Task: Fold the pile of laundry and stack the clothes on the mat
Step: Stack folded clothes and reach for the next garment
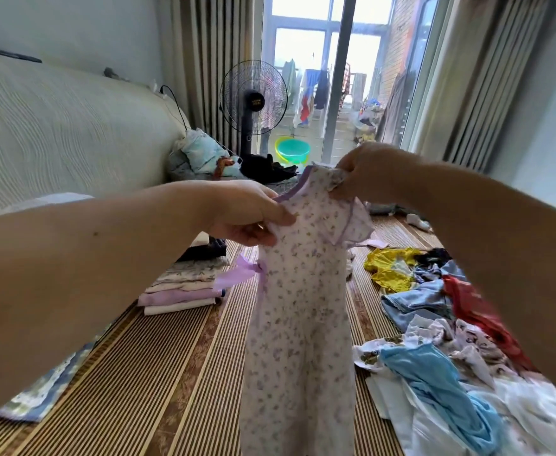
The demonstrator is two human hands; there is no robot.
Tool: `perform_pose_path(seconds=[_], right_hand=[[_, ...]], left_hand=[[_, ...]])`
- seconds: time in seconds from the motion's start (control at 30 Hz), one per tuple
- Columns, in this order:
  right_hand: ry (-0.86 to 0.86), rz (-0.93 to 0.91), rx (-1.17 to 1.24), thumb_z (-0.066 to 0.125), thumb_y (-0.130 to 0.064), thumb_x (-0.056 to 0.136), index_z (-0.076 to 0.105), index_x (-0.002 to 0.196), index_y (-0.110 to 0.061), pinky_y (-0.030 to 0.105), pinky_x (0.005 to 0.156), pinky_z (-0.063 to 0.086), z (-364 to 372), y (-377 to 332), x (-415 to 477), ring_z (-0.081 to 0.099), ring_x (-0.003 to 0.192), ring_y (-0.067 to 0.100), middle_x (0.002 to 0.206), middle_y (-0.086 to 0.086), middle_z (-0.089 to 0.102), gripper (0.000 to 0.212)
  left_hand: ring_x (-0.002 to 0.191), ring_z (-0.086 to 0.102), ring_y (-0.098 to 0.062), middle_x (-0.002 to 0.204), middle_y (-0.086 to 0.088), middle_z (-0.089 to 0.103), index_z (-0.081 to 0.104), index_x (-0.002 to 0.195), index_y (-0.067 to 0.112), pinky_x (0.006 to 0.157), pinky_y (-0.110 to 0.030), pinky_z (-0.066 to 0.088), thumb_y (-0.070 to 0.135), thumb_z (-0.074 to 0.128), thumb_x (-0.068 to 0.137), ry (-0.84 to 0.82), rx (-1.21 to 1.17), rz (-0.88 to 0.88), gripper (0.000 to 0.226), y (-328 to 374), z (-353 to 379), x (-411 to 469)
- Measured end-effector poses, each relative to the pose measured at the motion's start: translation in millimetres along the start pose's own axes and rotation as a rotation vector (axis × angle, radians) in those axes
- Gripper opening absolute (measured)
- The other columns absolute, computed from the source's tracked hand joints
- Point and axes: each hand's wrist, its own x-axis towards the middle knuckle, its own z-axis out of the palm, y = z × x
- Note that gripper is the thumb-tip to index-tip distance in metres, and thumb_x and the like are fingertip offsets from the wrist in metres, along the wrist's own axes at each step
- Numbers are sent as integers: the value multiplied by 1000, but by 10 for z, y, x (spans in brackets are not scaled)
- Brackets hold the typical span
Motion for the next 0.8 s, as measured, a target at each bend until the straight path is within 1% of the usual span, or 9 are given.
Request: perform_pose_path(seconds=[0.1, 0.2, 0.23, 0.3, 0.43, 0.53, 0.6, 0.7, 0.8], right_hand=[[-51, 57, -23, 51, -30, 98, 64, 117, -8, 25, 72, 39, 282, 43, 198, 57, 93, 22, 113, 14, 65, 32], [11, 177, 416, 51, -25, 98, 65, 106, -4, 34, 76, 57, 564, 170, 455, 68, 86, 28, 101, 17, 70, 26], [59, 197, 553, 51, -23, 98, 64, 106, -3, 41, 82, 58, 626, 198, 551, 69, 91, 32, 102, 20, 70, 25], [168, 181, 640, 50, -23, 97, 65, 109, -5, 48, 91, 52, 696, 251, 727, 65, 102, 36, 108, 21, 68, 26], [375, 125, 767, 50, -25, 97, 67, 100, -17, 43, 90, 52, 652, 362, 1026, 64, 99, 32, 102, 11, 69, 19], [432, 79, 779, 50, -22, 97, 67, 110, -16, 44, 93, 49, 615, 414, 1190, 63, 101, 28, 107, 9, 69, 23], [441, 61, 794, 50, -22, 96, 67, 113, -17, 45, 94, 49, 640, 439, 1219, 62, 102, 26, 108, 8, 69, 24], [411, 58, 796, 51, -19, 95, 67, 115, -17, 36, 89, 50, 763, 472, 1063, 62, 101, 22, 107, 6, 68, 25], [295, -17, 710, 51, -17, 97, 68, 103, -11, 18, 68, 44, 1009, 512, 600, 60, 80, 12, 95, 9, 69, 20]], left_hand=[[63, 69, -14, 84, -3, 71, 59, 106, 15, 47, -17, 49, 22, 59, 96, 115, 54, -51, 13, -68, 81, 248], [77, 71, -27, 95, -13, 69, 56, 108, 9, 59, -28, 53, 25, 60, 96, 282, 63, -47, 20, -110, 119, 555], [80, 71, -30, 96, -15, 68, 57, 105, 9, 62, -31, 54, 25, 60, 95, 342, 61, -27, 20, -91, 108, 660], [76, 69, -29, 90, -13, 66, 56, 93, 14, 59, -31, 53, 25, 61, 93, 429, 39, 50, 12, -31, 65, 840], [72, 58, -25, 79, -11, 60, 54, 79, 16, 63, -35, 48, 24, 62, 87, 542, 58, 259, 13, 163, -95, 1201], [66, 56, -20, 76, -5, 61, 53, 80, 20, 58, -30, 45, 29, 63, 86, 621, 136, 341, 15, 243, -196, 1382], [60, 51, -14, 68, 2, 56, 50, 74, 23, 50, -22, 38, 31, 64, 86, 653, 177, 375, 19, 224, -211, 1442], [59, 49, -12, 64, 4, 54, 52, 69, 23, 50, -21, 37, 30, 65, 85, 666, 247, 391, 22, 76, -126, 1356], [62, 52, -16, 68, 0, 59, 59, 76, 16, 56, -28, 40, 28, 67, 83, 549, 307, 364, 16, -248, 76, 1109]])
